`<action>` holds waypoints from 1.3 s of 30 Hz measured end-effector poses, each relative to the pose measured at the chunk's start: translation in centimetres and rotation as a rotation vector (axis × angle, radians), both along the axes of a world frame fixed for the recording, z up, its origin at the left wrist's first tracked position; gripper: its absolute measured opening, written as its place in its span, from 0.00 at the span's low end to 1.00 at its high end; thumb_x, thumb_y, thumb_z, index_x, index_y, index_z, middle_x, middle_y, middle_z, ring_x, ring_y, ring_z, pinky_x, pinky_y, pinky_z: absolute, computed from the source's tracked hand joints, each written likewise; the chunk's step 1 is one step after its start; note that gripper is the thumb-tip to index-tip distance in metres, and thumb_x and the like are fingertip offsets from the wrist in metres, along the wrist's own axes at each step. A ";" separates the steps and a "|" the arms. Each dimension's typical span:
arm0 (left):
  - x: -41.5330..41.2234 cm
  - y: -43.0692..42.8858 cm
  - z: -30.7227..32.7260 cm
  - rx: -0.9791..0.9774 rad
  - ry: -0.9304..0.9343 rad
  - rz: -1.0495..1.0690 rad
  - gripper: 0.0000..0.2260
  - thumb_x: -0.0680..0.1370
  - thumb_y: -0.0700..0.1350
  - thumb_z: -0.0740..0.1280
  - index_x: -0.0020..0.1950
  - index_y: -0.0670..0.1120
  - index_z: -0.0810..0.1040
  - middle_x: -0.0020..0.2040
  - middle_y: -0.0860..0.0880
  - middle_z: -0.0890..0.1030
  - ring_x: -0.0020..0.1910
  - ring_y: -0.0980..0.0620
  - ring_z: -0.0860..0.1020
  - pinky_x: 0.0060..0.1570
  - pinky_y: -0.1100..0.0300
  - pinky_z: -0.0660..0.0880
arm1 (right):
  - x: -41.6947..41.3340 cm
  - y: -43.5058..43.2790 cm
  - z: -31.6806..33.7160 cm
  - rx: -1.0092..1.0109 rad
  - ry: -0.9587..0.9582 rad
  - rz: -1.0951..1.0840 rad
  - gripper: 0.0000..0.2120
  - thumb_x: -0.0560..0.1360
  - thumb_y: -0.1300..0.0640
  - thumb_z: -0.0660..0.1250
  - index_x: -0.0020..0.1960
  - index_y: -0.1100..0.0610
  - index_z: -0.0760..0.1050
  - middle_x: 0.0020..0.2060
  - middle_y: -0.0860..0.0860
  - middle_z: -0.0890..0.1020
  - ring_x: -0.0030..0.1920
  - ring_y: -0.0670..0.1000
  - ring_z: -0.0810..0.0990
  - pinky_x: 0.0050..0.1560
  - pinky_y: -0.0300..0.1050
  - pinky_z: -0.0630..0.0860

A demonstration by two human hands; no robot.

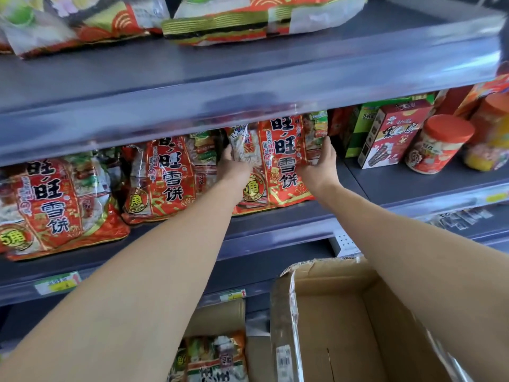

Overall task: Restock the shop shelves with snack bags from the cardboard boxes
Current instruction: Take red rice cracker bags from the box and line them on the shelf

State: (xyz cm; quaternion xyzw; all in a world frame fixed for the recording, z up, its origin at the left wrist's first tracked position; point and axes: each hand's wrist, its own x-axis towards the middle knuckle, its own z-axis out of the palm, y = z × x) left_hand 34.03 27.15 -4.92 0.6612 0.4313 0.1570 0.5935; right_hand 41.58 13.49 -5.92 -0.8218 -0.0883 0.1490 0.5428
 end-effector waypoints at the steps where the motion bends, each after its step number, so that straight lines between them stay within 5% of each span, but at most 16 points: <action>1: -0.1 -0.2 -0.2 0.022 0.019 -0.001 0.34 0.77 0.32 0.63 0.78 0.52 0.55 0.73 0.47 0.68 0.34 0.61 0.69 0.16 0.78 0.63 | -0.1 -0.1 -0.4 -0.050 -0.047 0.013 0.41 0.74 0.64 0.63 0.78 0.52 0.43 0.77 0.48 0.48 0.76 0.50 0.54 0.69 0.42 0.62; 5: -0.7 -1.1 0.0 0.148 0.089 0.002 0.31 0.79 0.37 0.61 0.79 0.50 0.51 0.76 0.47 0.62 0.36 0.61 0.70 0.18 0.74 0.66 | -1.0 -0.8 -0.9 -0.159 -0.162 0.076 0.40 0.75 0.62 0.65 0.78 0.55 0.44 0.77 0.50 0.45 0.77 0.52 0.48 0.75 0.52 0.55; 8: -1.2 -2.1 0.5 0.258 0.106 0.018 0.29 0.79 0.37 0.62 0.77 0.48 0.55 0.75 0.46 0.61 0.57 0.46 0.77 0.36 0.61 0.77 | -1.7 -1.8 -0.9 -0.184 -0.194 0.101 0.38 0.75 0.62 0.65 0.78 0.57 0.48 0.77 0.52 0.49 0.77 0.53 0.48 0.76 0.51 0.54; 11: -2.1 -3.7 0.9 0.340 0.103 0.007 0.22 0.78 0.37 0.63 0.71 0.45 0.65 0.70 0.44 0.67 0.64 0.43 0.73 0.59 0.51 0.76 | -2.6 -3.3 -0.1 -0.218 -0.208 0.137 0.34 0.76 0.60 0.66 0.77 0.58 0.53 0.76 0.54 0.54 0.77 0.53 0.50 0.76 0.50 0.53; 16: -5.4 -7.9 1.8 0.364 0.086 -0.070 0.20 0.79 0.37 0.63 0.70 0.46 0.67 0.68 0.47 0.70 0.63 0.47 0.73 0.53 0.58 0.73 | -5.6 -6.3 1.9 -0.213 -0.212 0.189 0.27 0.77 0.57 0.66 0.73 0.56 0.63 0.72 0.53 0.66 0.72 0.54 0.65 0.69 0.48 0.66; 21: -9.4 -12.5 2.5 0.344 0.043 -0.116 0.18 0.79 0.36 0.62 0.70 0.43 0.68 0.68 0.45 0.72 0.65 0.47 0.73 0.58 0.61 0.69 | -9.6 -10.6 4.0 -0.211 -0.255 0.263 0.22 0.78 0.60 0.63 0.71 0.57 0.67 0.67 0.54 0.73 0.57 0.54 0.75 0.50 0.41 0.69; 24: -12.0 -15.1 2.6 0.348 0.042 -0.136 0.17 0.79 0.36 0.61 0.69 0.43 0.69 0.67 0.45 0.73 0.63 0.48 0.73 0.55 0.62 0.69 | -12.2 -13.4 4.6 -0.250 -0.279 0.324 0.22 0.79 0.59 0.62 0.72 0.56 0.66 0.69 0.52 0.72 0.65 0.54 0.72 0.57 0.42 0.68; 27: -14.7 -17.5 2.5 0.339 0.044 -0.140 0.17 0.79 0.36 0.62 0.69 0.44 0.69 0.66 0.45 0.72 0.63 0.49 0.72 0.55 0.62 0.69 | -14.6 -15.6 4.5 -0.270 -0.283 0.374 0.22 0.79 0.58 0.62 0.72 0.55 0.66 0.70 0.51 0.71 0.59 0.54 0.75 0.50 0.42 0.70; 39: -25.8 -17.5 3.4 0.416 0.111 -0.177 0.16 0.80 0.37 0.62 0.67 0.44 0.71 0.63 0.46 0.74 0.56 0.52 0.74 0.50 0.62 0.71 | -22.8 -16.0 4.6 -0.324 -0.346 0.503 0.21 0.79 0.57 0.62 0.71 0.56 0.68 0.68 0.51 0.73 0.66 0.53 0.72 0.62 0.43 0.69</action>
